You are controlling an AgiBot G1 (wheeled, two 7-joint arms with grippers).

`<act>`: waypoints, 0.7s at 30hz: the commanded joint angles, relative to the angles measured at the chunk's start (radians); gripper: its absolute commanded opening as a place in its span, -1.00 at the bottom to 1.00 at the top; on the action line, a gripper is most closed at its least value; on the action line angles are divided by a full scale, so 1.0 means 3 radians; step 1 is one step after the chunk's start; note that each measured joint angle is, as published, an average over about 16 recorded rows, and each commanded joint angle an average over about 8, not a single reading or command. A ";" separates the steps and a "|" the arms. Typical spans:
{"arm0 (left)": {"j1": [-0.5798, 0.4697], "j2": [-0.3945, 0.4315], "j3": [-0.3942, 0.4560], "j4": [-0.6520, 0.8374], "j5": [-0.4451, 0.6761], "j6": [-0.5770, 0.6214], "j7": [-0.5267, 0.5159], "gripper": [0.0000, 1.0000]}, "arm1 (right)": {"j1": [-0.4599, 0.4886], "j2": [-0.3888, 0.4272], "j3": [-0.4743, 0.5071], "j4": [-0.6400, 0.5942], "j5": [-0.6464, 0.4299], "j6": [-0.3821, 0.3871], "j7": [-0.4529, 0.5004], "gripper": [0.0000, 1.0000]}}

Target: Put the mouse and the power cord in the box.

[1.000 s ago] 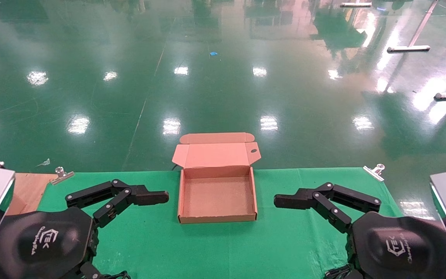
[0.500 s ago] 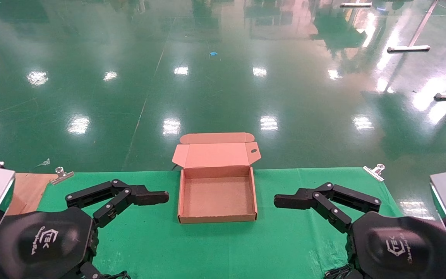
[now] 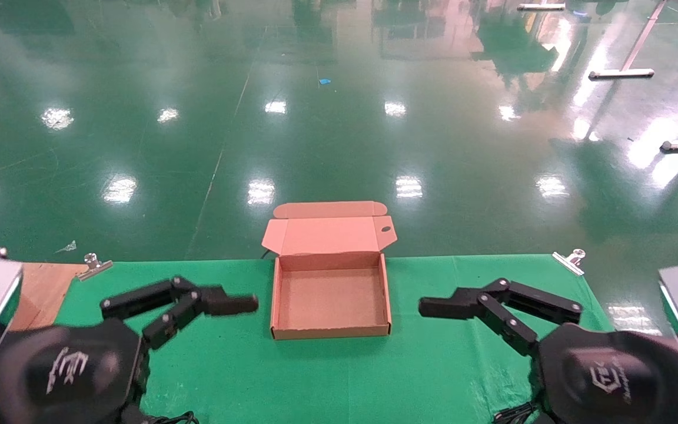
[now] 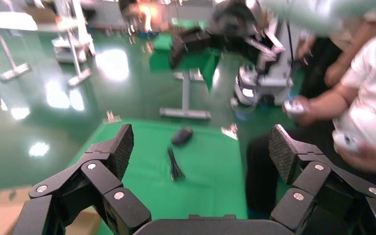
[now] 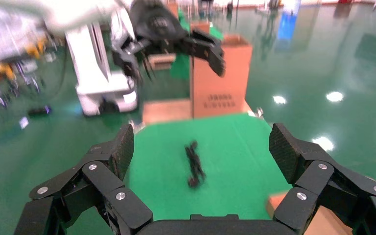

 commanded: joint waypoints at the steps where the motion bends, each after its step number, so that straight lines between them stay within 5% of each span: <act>1: -0.0083 -0.0018 0.0028 -0.0025 0.0098 0.0013 -0.0032 1.00 | 0.0080 0.0043 -0.0016 0.0027 -0.0110 -0.0030 -0.0009 1.00; 11: -0.0963 0.0178 0.0869 0.0476 0.1376 0.0229 0.0147 1.00 | 0.1253 -0.0374 -0.0971 -0.0143 -0.2197 -0.0172 -0.0638 1.00; 16: -0.1332 0.0359 0.1380 0.0936 0.2029 0.0216 0.0497 1.00 | 0.1534 -0.0693 -0.1419 -0.0466 -0.2992 -0.0098 -0.1036 1.00; 21: -0.1611 0.0625 0.1737 0.1631 0.2503 0.0150 0.0945 1.00 | 0.1588 -0.0951 -0.1650 -0.0941 -0.3397 0.0063 -0.1354 1.00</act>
